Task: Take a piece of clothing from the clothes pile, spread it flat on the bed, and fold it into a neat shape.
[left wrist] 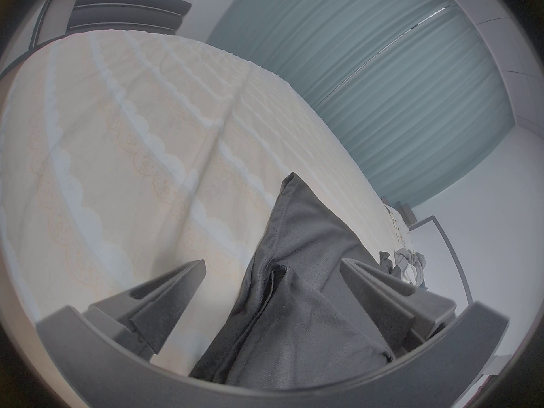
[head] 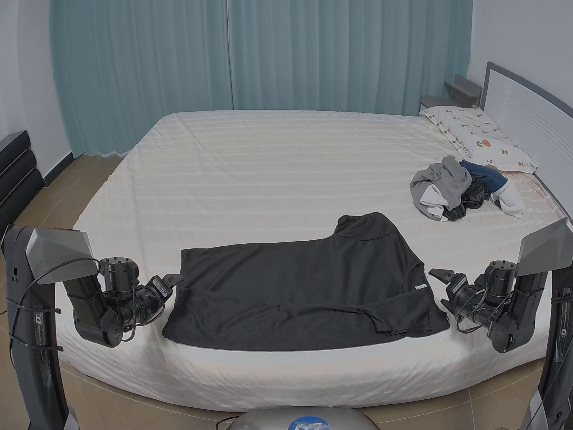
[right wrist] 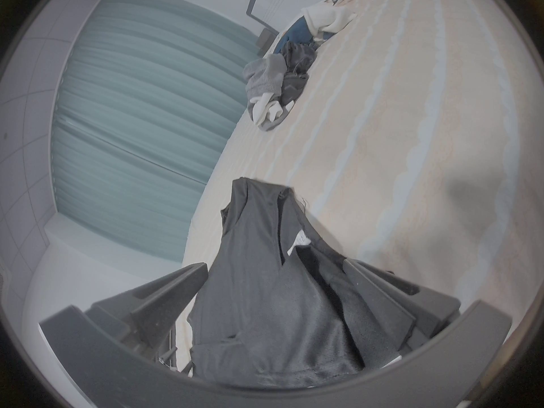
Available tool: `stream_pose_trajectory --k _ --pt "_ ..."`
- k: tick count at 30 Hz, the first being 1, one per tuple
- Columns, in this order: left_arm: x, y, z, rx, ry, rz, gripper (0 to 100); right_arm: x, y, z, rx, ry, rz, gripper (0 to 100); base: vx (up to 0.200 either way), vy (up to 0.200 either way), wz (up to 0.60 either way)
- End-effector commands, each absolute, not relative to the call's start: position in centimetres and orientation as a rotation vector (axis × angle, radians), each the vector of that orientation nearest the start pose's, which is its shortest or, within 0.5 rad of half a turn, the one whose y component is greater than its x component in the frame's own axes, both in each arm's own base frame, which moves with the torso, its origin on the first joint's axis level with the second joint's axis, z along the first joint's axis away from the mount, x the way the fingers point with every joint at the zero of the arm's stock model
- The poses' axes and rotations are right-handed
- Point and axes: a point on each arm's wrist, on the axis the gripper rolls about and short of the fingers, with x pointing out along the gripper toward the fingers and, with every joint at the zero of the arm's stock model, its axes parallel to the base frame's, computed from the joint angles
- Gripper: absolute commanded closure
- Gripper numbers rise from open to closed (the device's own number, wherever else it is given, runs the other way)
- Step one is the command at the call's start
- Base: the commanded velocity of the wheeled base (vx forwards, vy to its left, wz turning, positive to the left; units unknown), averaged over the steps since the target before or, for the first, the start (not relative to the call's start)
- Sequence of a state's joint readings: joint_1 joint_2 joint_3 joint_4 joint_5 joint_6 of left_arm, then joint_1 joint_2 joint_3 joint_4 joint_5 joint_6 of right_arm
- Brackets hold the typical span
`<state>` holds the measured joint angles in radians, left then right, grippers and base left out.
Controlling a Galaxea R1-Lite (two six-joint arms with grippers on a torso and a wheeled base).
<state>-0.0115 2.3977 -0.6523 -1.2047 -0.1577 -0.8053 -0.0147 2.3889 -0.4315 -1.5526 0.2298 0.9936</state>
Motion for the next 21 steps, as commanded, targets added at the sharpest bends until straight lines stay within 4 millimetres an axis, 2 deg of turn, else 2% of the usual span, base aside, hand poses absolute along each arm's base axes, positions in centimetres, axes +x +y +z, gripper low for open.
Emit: stream_pose_trajectory --k 1,8,14,21 --pt "35.2 -1.1 -3.3 -0.823 0.582 0.051 0 31.7 -0.6 -1.2 1.038 0.423 -0.004 0 0.000 0.000 0.00" --pt "35.4 -2.5 -3.2 -0.809 0.590 -0.001 0 31.7 -0.6 -1.4 1.040 0.430 -0.008 0 0.000 0.000 0.00" --pt "34.6 -2.6 -2.8 -0.804 0.602 -0.002 0 31.6 -0.5 -1.6 1.040 0.440 -0.008 0 0.000 0.000 0.00" --pt "32.1 -2.5 -2.5 -0.691 0.666 -0.054 0 31.5 -0.4 -1.7 1.039 0.448 -0.007 0 0.000 0.000 0.00"
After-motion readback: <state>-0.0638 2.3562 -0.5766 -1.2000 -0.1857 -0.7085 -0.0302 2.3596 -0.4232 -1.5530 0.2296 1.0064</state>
